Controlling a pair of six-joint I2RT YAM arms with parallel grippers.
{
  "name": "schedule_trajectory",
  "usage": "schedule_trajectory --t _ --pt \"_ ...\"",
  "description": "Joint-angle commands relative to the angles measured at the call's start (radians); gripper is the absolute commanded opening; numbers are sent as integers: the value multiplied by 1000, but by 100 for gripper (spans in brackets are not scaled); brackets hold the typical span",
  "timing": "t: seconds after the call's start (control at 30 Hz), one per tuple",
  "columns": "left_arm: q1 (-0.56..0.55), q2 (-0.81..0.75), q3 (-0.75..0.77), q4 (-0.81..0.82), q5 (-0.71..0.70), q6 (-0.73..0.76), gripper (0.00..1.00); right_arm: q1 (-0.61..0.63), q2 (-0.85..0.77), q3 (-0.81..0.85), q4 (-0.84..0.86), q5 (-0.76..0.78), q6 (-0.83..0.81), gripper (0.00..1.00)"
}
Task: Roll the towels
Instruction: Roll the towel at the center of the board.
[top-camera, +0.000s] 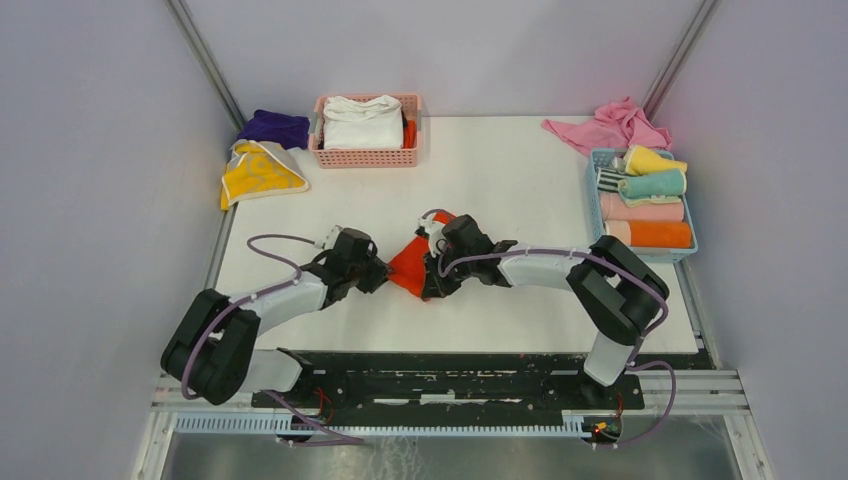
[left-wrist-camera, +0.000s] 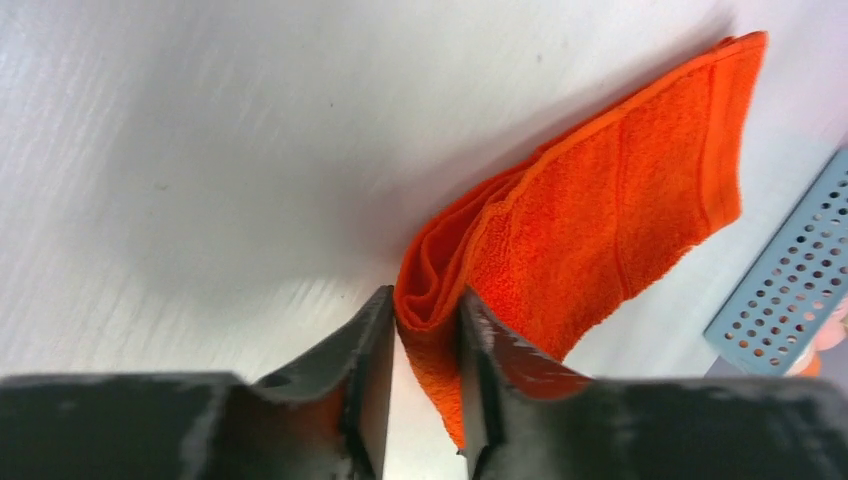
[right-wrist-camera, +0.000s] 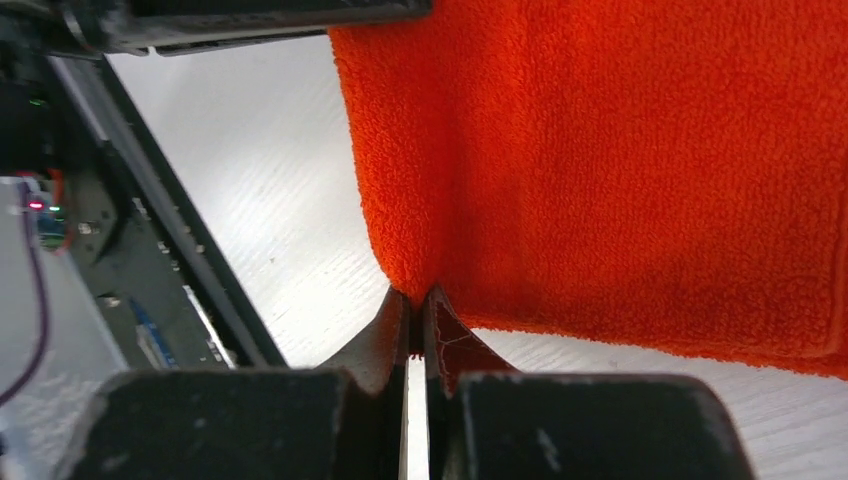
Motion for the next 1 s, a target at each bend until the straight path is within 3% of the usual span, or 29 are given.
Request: schedule_trajectory --t 0.0,0.2,0.53,0.97 --pt "11 -104 -7 -54 -55 102 42 -66 -7 -32 141 -230 173 0" --pt "51 -238 -53 -70 -23 174 60 -145 92 -49 284 -399 368 0" --pt "96 -285 -151 99 131 242 61 -240 256 -51 402 -504 550 1" --pt "95 -39 -103 343 250 215 60 -266 317 17 297 -527 524 2"
